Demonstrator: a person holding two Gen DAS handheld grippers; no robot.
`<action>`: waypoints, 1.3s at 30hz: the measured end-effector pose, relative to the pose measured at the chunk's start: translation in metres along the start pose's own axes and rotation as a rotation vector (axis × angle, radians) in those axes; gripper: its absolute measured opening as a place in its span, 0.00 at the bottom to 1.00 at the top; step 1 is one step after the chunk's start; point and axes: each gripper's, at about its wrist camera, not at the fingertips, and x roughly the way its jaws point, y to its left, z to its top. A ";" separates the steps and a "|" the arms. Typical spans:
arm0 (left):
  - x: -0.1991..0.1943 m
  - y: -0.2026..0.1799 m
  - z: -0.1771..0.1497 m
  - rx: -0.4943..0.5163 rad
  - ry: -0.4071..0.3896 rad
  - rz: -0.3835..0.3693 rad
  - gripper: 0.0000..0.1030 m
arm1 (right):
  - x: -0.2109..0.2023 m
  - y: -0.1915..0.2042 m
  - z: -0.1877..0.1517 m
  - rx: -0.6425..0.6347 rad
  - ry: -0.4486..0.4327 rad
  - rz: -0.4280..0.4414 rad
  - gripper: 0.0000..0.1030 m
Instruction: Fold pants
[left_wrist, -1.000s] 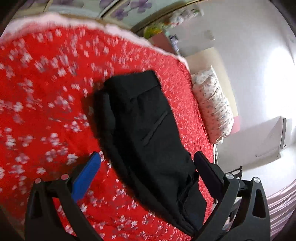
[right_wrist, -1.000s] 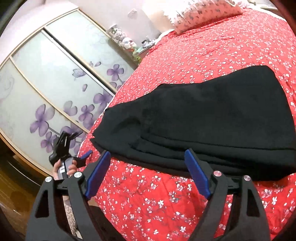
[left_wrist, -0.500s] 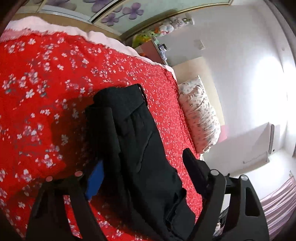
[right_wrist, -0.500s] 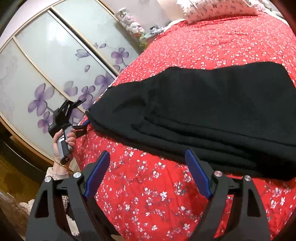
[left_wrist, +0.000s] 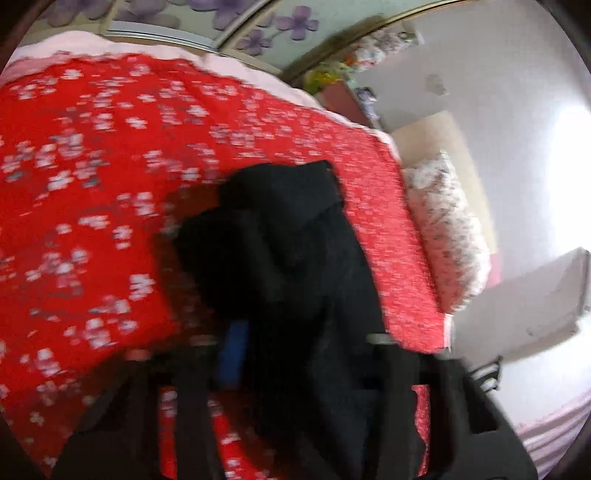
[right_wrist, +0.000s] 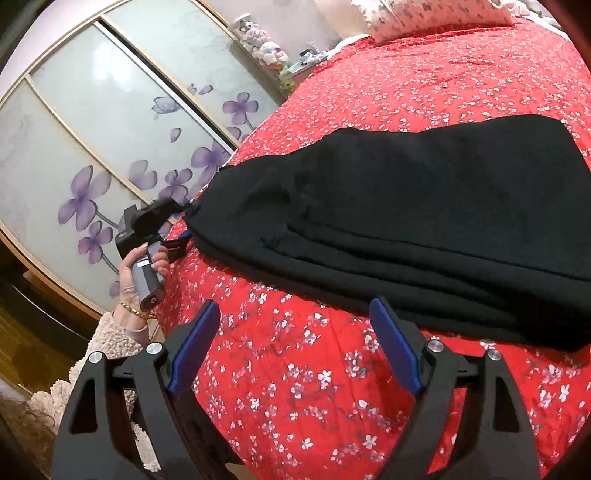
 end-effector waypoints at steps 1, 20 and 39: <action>0.000 0.001 0.000 -0.003 0.001 -0.001 0.21 | -0.002 -0.001 0.000 0.001 -0.004 0.001 0.83; -0.058 -0.249 -0.116 0.826 -0.172 0.035 0.11 | -0.108 -0.046 0.018 0.172 -0.370 0.026 0.83; 0.038 -0.306 -0.410 1.201 0.170 -0.087 0.10 | -0.190 -0.145 -0.005 0.467 -0.597 -0.093 0.83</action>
